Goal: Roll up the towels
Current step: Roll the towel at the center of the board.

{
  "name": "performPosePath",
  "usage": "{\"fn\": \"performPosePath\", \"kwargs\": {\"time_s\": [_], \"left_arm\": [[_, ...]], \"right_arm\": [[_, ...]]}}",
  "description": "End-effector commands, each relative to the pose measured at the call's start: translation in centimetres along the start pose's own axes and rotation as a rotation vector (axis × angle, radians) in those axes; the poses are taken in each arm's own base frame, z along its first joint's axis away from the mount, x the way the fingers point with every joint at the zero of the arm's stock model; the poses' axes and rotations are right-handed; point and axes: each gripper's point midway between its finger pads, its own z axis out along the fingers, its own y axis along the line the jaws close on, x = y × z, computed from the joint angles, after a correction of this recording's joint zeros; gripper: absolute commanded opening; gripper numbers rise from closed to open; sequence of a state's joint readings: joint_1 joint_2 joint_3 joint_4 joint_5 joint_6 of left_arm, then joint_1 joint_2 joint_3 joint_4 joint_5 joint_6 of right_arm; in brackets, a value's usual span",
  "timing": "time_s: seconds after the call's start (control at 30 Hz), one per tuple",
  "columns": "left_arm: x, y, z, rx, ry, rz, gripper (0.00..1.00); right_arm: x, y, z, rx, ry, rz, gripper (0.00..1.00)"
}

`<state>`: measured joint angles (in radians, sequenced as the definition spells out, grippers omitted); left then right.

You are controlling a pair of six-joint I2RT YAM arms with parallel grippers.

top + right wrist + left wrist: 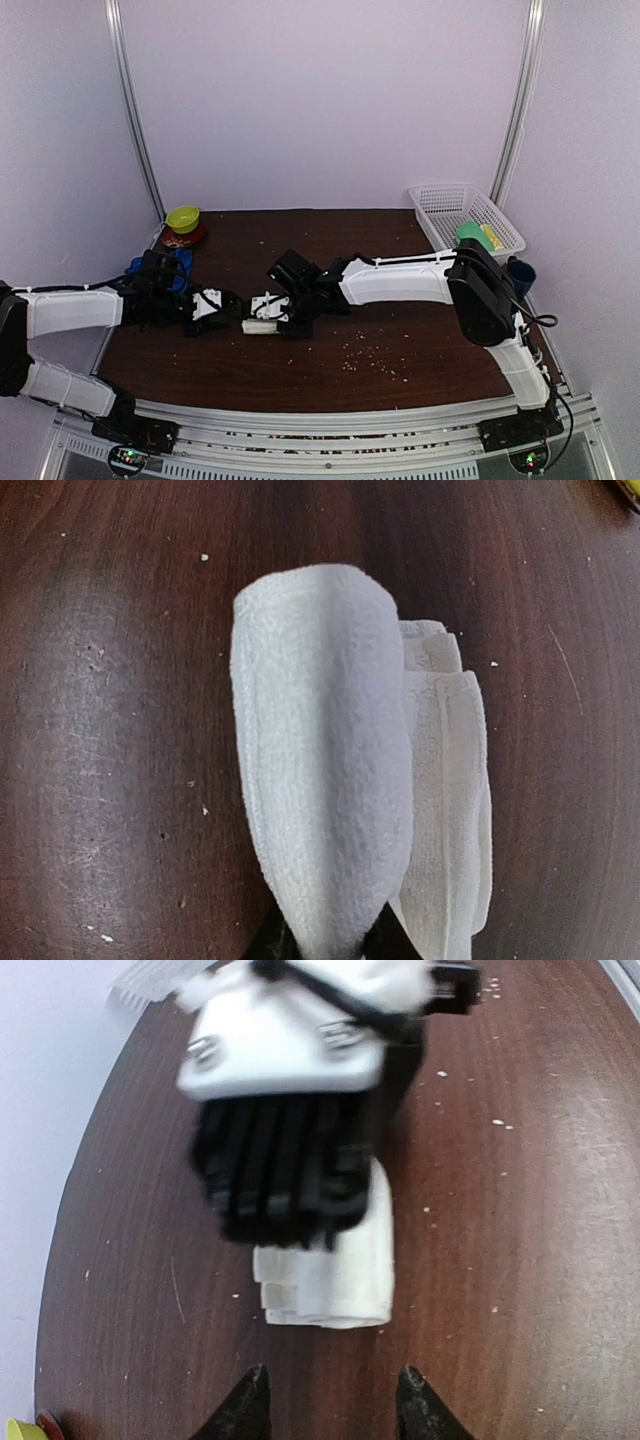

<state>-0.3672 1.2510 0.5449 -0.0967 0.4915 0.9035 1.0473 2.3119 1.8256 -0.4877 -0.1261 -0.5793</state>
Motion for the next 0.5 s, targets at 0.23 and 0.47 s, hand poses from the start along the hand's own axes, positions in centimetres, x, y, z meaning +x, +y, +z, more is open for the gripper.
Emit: {"fn": "performPosePath", "kwargs": {"time_s": [0.23, 0.47], "left_arm": [[-2.6, -1.4, -1.2, 0.022, -0.152, 0.167, 0.48], [-3.3, 1.3, 1.0, 0.101, -0.129, -0.090, 0.45]], "right_arm": [[4.9, 2.7, 3.2, -0.336, 0.183, 0.167, 0.11], [3.8, 1.7, 3.2, -0.338, 0.136, 0.188, 0.13]]}}
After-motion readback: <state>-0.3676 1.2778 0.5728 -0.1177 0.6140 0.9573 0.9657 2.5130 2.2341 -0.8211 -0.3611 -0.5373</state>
